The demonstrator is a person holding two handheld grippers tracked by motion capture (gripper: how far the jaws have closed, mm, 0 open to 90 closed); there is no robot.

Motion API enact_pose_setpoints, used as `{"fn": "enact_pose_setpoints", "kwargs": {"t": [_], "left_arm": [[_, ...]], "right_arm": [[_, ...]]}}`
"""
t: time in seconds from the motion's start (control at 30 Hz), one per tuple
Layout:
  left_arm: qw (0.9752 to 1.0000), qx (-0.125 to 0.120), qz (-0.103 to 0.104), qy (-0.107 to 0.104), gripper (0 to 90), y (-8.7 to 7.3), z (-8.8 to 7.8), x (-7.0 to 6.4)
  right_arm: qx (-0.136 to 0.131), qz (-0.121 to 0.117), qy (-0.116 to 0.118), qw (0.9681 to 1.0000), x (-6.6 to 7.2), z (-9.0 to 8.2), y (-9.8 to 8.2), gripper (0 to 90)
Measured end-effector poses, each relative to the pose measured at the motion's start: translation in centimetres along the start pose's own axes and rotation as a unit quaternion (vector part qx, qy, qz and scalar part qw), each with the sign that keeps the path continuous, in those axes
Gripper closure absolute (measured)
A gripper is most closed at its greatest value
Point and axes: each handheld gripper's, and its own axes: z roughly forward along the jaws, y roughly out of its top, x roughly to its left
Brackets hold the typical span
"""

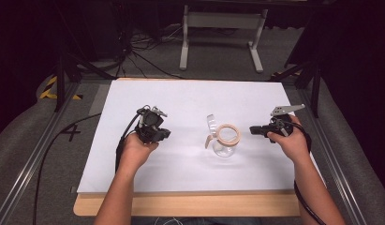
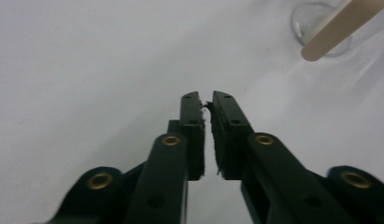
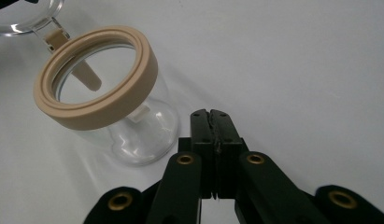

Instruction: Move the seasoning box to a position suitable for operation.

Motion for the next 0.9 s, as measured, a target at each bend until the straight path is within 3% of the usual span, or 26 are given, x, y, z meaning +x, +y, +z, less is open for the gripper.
{"fn": "enact_pose_setpoints", "kwargs": {"t": [0.17,0.27,0.47,0.57,0.67,0.9], "left_arm": [[0.9999,0.000,-0.012,-0.007,62.8,0.0,-0.2,0.1],[0.9998,-0.007,-0.015,-0.009,57.9,-0.1,-0.2,0.1],[0.9997,-0.007,-0.013,-0.021,55.3,-0.3,-0.4,0.0],[0.9992,-0.015,-0.014,-0.034,54.1,-0.5,-0.4,0.0],[0.9989,-0.018,-0.022,-0.038,53.5,-0.6,-0.4,0.0],[0.9982,-0.021,-0.039,-0.040,52.2,-0.7,-0.6,0.1]], "right_arm": [[-0.002,-0.005,0.001,1.0000,-0.1,0.5,0.0,89.4],[0.002,-0.007,0.003,1.0000,0.0,0.9,-0.1,89.3],[-0.003,-0.017,0.017,0.9997,0.1,1.8,-0.2,88.8],[-0.018,-0.034,0.055,0.9977,0.0,2.4,-0.3,89.3],[-0.007,-0.044,0.050,0.9977,-0.3,3.0,-0.6,89.3],[0.001,-0.042,0.049,0.9979,-0.2,4.1,-0.8,89.3]]}}
